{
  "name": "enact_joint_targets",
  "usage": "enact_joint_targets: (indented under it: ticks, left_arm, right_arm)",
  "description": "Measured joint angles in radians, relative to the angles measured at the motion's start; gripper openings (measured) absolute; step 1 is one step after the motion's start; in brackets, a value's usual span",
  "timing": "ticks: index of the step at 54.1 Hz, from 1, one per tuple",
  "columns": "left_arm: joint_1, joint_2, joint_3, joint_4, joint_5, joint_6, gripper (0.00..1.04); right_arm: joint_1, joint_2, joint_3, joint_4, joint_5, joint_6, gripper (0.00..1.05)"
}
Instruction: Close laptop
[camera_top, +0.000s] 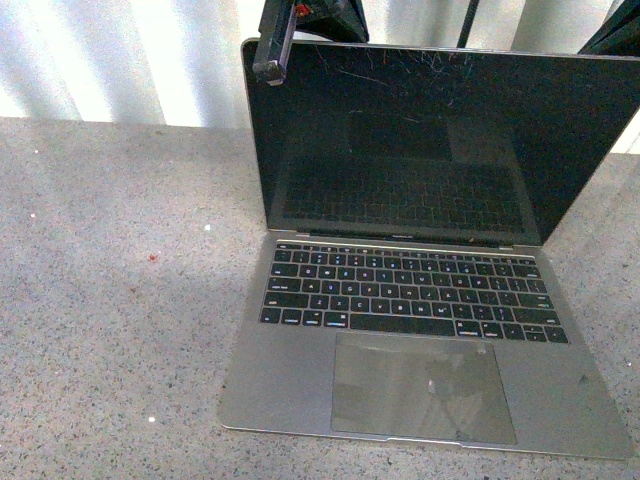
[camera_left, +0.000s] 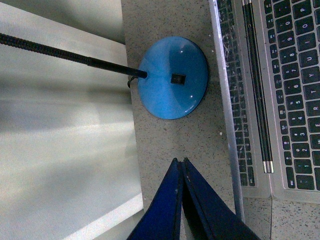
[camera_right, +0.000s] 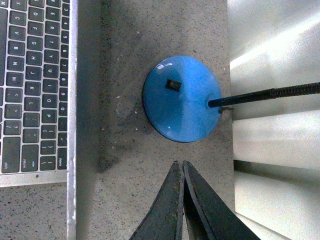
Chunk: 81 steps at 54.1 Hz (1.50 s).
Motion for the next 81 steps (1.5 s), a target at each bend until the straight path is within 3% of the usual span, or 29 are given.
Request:
enact_joint_targets:
  ticks: [39, 81]
  left_arm:
    - [-0.017, 0.010, -0.003, -0.007, 0.009, 0.002, 0.04]
    - [-0.035, -0.051, -0.140, -0.010, 0.011, 0.002, 0.04]
  right_arm:
    - [0.031, 0.003, -0.018, -0.065, 0.000, 0.013, 0.03]
    - [0.089, -0.066, -0.124, -0.134, 0.048, 0.031, 0.03]
